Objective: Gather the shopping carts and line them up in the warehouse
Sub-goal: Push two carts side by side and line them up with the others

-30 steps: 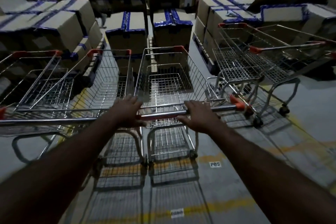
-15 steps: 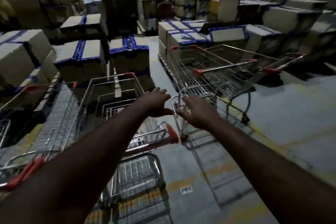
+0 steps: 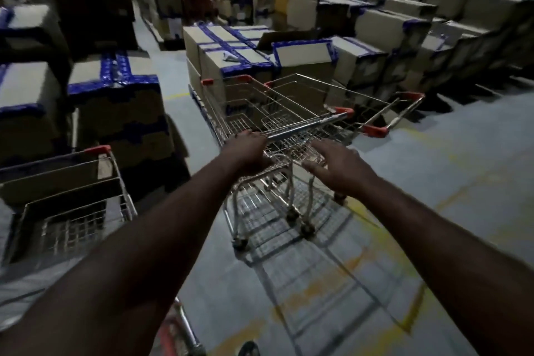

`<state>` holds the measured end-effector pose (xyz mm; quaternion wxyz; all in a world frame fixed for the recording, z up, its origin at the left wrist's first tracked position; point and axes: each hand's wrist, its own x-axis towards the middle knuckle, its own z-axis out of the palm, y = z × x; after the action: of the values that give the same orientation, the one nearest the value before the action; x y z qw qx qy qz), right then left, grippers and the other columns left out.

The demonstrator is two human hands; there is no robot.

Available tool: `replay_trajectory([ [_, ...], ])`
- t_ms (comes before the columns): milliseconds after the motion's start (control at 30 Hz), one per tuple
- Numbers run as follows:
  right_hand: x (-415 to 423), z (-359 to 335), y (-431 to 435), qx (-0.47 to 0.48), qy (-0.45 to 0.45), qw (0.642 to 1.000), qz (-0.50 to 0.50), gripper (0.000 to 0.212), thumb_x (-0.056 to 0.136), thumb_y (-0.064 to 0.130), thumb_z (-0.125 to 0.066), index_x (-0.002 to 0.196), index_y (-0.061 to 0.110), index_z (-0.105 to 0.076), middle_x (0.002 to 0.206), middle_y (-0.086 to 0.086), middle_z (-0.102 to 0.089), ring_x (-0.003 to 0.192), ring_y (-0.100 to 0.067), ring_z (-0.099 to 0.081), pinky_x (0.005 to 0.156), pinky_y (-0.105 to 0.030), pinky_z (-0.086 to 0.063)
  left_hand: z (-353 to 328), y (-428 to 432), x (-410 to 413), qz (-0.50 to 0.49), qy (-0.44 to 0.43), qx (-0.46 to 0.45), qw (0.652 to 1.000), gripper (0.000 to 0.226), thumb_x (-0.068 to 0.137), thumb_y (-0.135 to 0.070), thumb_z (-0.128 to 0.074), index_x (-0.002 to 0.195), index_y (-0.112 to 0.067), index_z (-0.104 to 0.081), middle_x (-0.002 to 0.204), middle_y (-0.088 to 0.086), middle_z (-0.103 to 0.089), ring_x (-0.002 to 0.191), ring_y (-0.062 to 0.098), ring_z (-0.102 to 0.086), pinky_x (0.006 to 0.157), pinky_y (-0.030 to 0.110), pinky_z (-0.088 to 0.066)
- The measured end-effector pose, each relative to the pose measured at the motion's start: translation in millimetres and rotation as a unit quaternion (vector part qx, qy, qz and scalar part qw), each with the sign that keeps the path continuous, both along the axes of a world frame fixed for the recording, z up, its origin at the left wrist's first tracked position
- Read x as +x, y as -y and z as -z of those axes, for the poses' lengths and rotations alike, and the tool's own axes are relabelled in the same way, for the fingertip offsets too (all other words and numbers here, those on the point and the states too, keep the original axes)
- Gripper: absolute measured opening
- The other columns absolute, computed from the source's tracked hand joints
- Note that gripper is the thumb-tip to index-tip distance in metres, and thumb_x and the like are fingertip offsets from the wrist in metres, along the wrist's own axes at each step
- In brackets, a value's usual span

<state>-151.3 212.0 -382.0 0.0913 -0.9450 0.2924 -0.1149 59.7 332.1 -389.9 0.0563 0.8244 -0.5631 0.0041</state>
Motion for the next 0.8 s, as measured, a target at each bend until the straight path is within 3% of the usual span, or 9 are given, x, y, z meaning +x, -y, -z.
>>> replay_trajectory([
  [100, 23.3, -0.1, 59.3, -0.008, -0.026, 1.000, 0.006, 0.068, 0.092, 0.068, -0.044, 0.147, 0.028, -0.041, 0.155, -0.001, -0.040, 0.141, -0.022, -0.037, 0.114, -0.057, -0.026, 8.2, 50.9, 28.0, -0.047, -0.040, -0.019, 0.998, 0.053, 0.091, -0.044, -0.063, 0.134, -0.017, -0.049, 0.139, 0.008, -0.053, 0.128, 0.028, -0.046, 0.108, 0.052, -0.040],
  [300, 77.3, 25.5, 132.0, -0.018, -0.079, 0.996, -0.025, 0.066, 0.090, 0.067, -0.047, 0.146, 0.032, -0.038, 0.156, -0.005, -0.036, 0.146, -0.025, -0.028, 0.117, -0.062, -0.015, 55.6, 111.9, 59.6, -0.026, -0.050, -0.006, 0.998, 0.075, 0.089, -0.045, -0.064, 0.151, -0.023, -0.027, 0.162, 0.010, -0.022, 0.148, 0.033, -0.022, 0.119, 0.057, -0.020],
  [400, 104.8, 28.7, 162.7, -0.012, -0.098, 0.994, -0.034, 0.070, 0.093, 0.066, -0.046, 0.151, 0.030, -0.030, 0.162, -0.006, -0.026, 0.149, -0.026, -0.020, 0.119, -0.060, -0.006, 71.5, 142.7, 67.1, -0.048, -0.103, 0.013, 0.993, 0.058, 0.091, -0.047, -0.061, 0.141, -0.028, -0.042, 0.146, 0.005, -0.049, 0.134, 0.028, -0.044, 0.115, 0.065, -0.018],
  [500, 125.9, 43.2, 188.7, -0.017, -0.130, 0.989, -0.073, 0.067, 0.094, 0.061, -0.049, 0.150, 0.028, -0.033, 0.159, -0.004, -0.032, 0.147, -0.025, -0.026, 0.119, -0.058, -0.006, 102.7, 151.2, 71.2, -0.096, -0.124, 0.005, 0.988, 0.040, 0.093, -0.054, -0.054, 0.125, -0.030, -0.054, 0.122, -0.003, -0.067, 0.116, 0.022, -0.060, 0.115, 0.068, -0.008],
  [667, 153.6, 67.1, 246.6, -0.021, -0.181, 0.977, -0.112, 0.065, 0.097, 0.061, -0.041, 0.152, 0.028, -0.030, 0.161, -0.006, -0.028, 0.149, -0.028, -0.021, 0.119, -0.061, -0.005, 121.0, 160.2, 80.3, -0.178, -0.027, -0.005, 0.984, 0.051, 0.094, -0.069, -0.035, 0.115, -0.028, -0.058, 0.111, -0.002, -0.069, 0.110, 0.021, -0.062, 0.116, 0.058, -0.018],
  [800, 161.2, 94.0, 286.5, -0.002, -0.209, 0.968, -0.135, 0.061, 0.096, 0.066, -0.031, 0.143, 0.029, -0.041, 0.152, -0.008, -0.043, 0.145, -0.031, -0.029, 0.118, -0.064, -0.007, 119.2, 180.5, 70.2, -0.228, -0.013, 0.020, 0.973, 0.068, 0.090, -0.074, -0.018, 0.100, -0.024, -0.062, 0.106, 0.001, -0.071, 0.106, 0.022, -0.063, 0.117, 0.054, -0.019],
])
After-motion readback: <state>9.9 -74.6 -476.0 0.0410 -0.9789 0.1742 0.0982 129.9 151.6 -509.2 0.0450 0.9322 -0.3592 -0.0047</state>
